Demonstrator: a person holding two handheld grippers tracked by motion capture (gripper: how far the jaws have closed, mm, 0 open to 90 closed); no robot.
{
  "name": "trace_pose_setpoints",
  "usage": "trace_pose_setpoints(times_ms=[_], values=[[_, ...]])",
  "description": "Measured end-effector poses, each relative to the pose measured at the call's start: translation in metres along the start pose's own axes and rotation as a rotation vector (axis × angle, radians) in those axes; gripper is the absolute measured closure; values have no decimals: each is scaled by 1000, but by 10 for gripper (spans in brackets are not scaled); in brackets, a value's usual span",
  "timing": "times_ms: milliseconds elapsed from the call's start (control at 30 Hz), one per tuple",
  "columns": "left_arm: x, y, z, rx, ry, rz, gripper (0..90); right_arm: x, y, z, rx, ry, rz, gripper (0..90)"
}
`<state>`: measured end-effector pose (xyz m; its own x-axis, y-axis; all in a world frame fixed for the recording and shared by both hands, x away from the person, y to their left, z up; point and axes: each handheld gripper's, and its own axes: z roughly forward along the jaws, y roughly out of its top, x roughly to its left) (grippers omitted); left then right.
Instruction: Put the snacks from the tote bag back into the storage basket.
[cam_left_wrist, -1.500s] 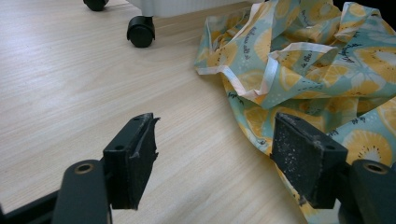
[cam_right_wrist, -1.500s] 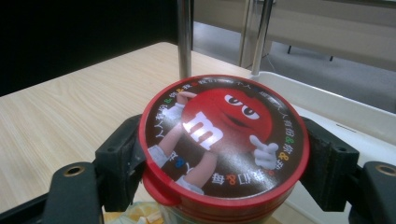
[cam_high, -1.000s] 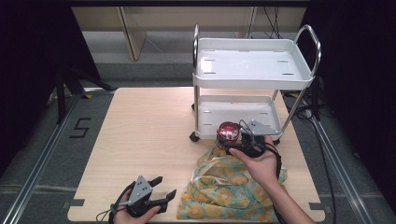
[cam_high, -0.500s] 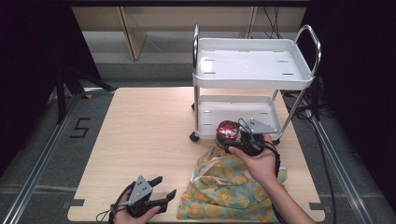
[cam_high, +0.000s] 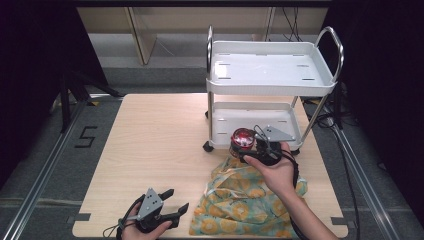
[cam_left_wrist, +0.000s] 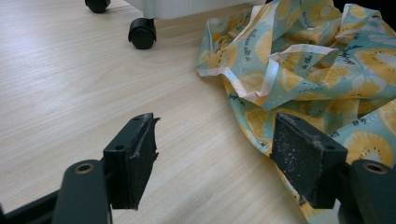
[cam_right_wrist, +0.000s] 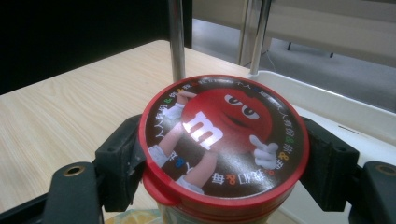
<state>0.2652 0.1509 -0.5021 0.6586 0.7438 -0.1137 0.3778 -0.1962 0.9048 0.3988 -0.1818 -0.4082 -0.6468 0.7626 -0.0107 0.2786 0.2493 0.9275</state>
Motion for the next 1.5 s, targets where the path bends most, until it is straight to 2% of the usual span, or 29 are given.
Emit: trace_pose_setpoints(times_ms=[167,200,233,267,300,333,467,500,600,633,667,700,733,767,833,900,967,1067,1100,1200,1233,1333,1367,1400,1467,1500], values=[[0,0,0,3,2,4,303,1,1,1,7,-2,14,267],[0,0,0,-1,1,0,303,1,1,1,9,-1,16,267],[-1,-1,1,-5,0,-23,303,0,1,2,12,1,1,267],[-1,-1,1,-6,0,-22,303,0,1,2,11,-1,-2,267],[-1,-1,1,-6,0,-22,303,2,1,4,7,8,26,267],[0,-1,0,-1,0,-16,303,1,1,4,8,6,14,267],[0,0,0,1,0,-15,303,1,1,4,24,5,25,267],[0,0,0,-1,0,-14,303,1,1,5,9,0,18,267],[0,0,0,-2,1,-14,303,-1,1,6,12,15,5,267],[0,0,0,-2,1,-14,303,-2,1,6,18,2,-2,267],[0,0,0,-2,1,-14,302,0,0,6,17,-2,28,267],[0,0,0,-2,1,-14,302,0,0,7,8,-1,31,267],[0,0,0,-2,1,-14,302,0,0,7,8,-1,31,267],[0,0,0,-2,1,-14,302,-3,1,7,11,1,1,267],[0,0,0,-3,0,-15,303,-2,1,7,20,-9,19,267],[0,0,0,-3,-1,-15,302,-4,1,7,20,-4,7,267],[0,0,0,-3,-1,-14,301,-2,0,8,31,-7,33,267],[0,0,0,-4,-1,-15,302,-3,0,9,29,-8,27,267],[1,0,-1,-3,-5,10,301,-4,0,10,26,-12,28,267],[1,0,-1,-4,-5,7,302,-6,1,10,27,-3,11,267],[0,0,-1,-5,-3,-17,301,-5,0,10,29,-9,23,267],[0,0,-1,-4,-3,-15,301,-6,0,11,25,-13,8,267],[0,0,-1,-2,5,-11,301,-5,0,12,31,-6,22,267],[1,1,-1,-7,-3,5,301,-7,0,13,31,-13,6,267],[1,0,-1,-6,-2,4,301,-6,0,13,34,-17,28,267],[0,0,-1,-7,3,-22,301,-6,1,14,33,-16,28,268]])
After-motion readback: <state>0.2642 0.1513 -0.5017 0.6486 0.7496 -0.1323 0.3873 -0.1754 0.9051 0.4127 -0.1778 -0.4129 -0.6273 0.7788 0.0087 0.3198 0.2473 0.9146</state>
